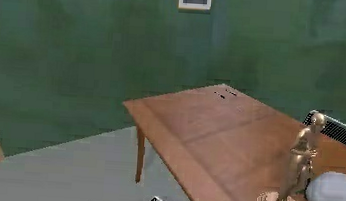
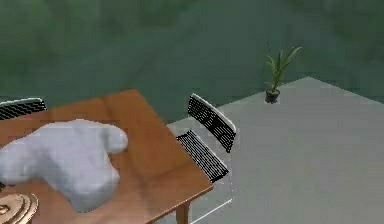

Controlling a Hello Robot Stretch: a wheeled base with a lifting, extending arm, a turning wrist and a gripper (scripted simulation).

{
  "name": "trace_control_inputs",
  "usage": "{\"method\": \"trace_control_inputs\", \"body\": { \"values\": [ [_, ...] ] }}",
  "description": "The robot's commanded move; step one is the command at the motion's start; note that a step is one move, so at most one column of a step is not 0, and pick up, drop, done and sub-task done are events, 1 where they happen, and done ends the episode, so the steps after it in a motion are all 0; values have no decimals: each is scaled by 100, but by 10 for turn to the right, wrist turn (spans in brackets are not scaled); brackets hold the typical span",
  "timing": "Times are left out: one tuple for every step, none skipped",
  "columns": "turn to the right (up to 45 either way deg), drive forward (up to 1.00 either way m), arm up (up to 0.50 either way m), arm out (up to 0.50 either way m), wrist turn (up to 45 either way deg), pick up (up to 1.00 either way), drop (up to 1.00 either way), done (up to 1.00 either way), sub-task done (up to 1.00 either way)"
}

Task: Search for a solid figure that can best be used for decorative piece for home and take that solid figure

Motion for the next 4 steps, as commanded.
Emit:
{"method": "trace_control_inputs", "body": {
  "values": [
    [-450,0,0,0,0,0,0,0,0],
    [0,0,50,0,0,0,0,0,0],
    [0,0,36,0,0,0,0,0,0],
    [0,0,0,28,0,0,0,0,0]
  ]
}}
